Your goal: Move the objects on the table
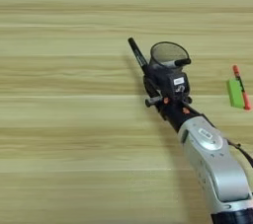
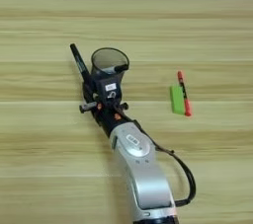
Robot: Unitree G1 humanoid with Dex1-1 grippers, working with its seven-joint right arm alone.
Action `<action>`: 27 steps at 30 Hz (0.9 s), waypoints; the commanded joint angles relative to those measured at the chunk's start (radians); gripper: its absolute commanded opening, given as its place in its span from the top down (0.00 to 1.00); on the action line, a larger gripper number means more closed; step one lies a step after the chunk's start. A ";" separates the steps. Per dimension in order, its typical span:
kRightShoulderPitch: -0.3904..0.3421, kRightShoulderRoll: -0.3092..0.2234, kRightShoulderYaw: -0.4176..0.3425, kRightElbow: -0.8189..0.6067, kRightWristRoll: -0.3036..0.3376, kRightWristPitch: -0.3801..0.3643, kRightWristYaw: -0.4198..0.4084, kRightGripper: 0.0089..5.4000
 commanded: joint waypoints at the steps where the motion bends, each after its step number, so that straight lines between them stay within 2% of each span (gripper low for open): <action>1: -0.050 -0.002 -0.007 -0.052 0.008 -0.018 -0.005 0.80; 7: -0.051 -0.008 -0.021 -0.083 0.011 -0.015 -0.009 0.80; 15: -0.078 -0.063 -0.161 -0.189 0.046 0.020 -0.025 0.80; 20: -0.065 -0.101 -0.261 -0.219 0.071 0.032 -0.035 0.80; 27: -0.052 -0.141 -0.360 -0.224 0.091 0.038 -0.038 0.80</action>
